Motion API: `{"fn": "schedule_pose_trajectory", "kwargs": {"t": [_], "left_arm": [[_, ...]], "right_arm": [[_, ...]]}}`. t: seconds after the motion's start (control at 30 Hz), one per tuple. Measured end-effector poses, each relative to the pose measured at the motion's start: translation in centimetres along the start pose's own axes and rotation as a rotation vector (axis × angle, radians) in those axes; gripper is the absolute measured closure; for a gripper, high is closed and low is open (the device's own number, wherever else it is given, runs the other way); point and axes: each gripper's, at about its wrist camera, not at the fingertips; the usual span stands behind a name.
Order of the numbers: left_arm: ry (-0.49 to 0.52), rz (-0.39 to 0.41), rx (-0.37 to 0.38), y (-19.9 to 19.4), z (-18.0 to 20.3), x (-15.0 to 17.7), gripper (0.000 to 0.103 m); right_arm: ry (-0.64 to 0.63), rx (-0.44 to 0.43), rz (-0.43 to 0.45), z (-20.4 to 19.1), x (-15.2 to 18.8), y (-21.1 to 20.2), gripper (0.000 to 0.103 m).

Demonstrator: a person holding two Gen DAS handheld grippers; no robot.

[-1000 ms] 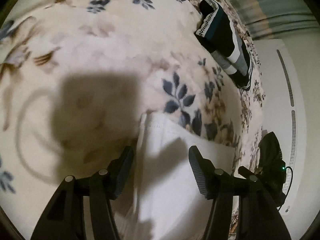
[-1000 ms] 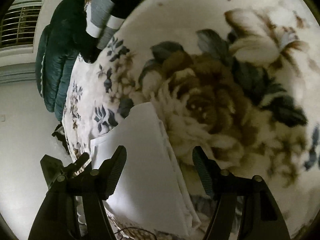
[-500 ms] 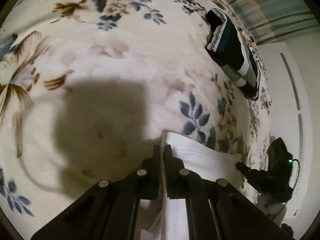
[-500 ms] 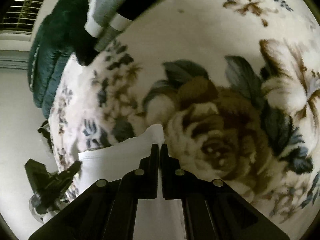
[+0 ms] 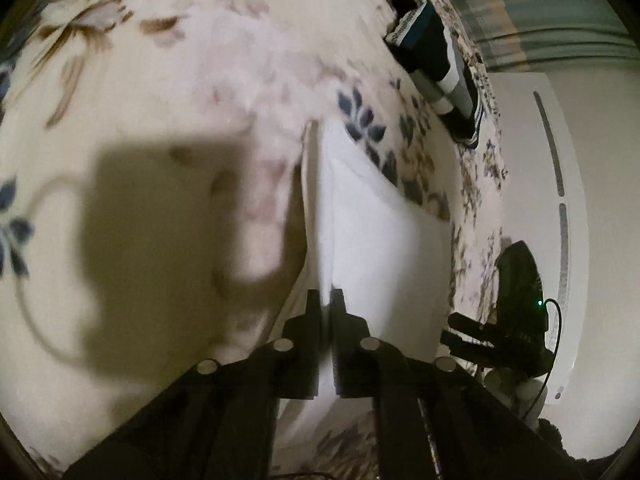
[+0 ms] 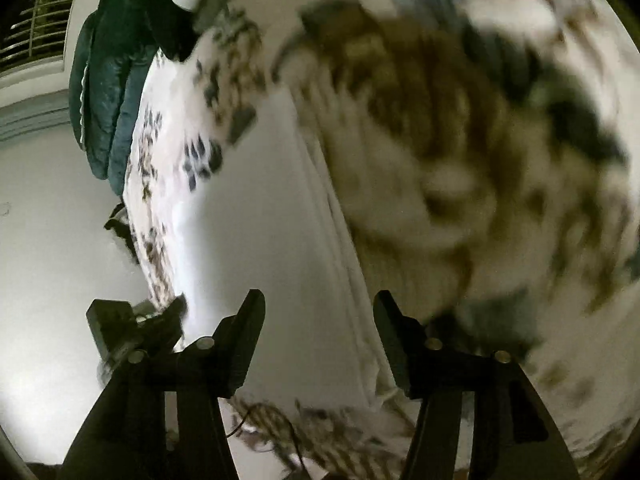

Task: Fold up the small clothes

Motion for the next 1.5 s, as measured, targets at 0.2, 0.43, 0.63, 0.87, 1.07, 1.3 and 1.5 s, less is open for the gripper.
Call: {"fn": "schedule_pose_trajectory", "kwargs": {"t": [0.2, 0.43, 0.63, 0.87, 1.07, 1.3, 1.5], "left_arm": [[-0.033, 0.028, 0.026, -0.4, -1.1, -0.9, 0.100], [-0.056, -0.058, 0.205, 0.9, -3.5, -1.3, 0.042], [-0.042, -0.124, 0.288, 3.8, -3.3, -2.4, 0.042], [0.031, -0.106, 0.229, 4.8, -0.4, -2.9, 0.076], [0.077, -0.079, 0.187, 2.9, 1.5, -2.8, 0.086], [0.156, -0.084, 0.160, 0.1, 6.0, -4.8, 0.086], [0.229, -0.030, 0.165, -2.1, 12.8, -10.0, 0.086]], "right_arm": [[-0.011, -0.006, 0.049, 0.6, 1.1, 1.6, 0.096], [-0.033, -0.091, -0.021, 1.8, 0.0, 1.3, 0.028], [-0.067, -0.161, -0.090, 3.0, -1.3, 3.2, 0.028], [-0.118, -0.235, -0.111, 1.1, -2.1, 5.9, 0.061], [-0.138, -0.197, -0.042, -1.4, -0.9, 4.6, 0.085], [-0.166, -0.159, 0.023, -4.6, -0.3, -0.9, 0.086], [-0.211, -0.151, 0.103, -8.4, -3.2, -7.7, 0.086]]}}
Point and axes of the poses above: each gripper's, at about its wrist camera, not at the fingertips, and y roughly the way its jaws point, z to its right, x to its underside, and after that the axes turned 11 degrees about -z, right-handed
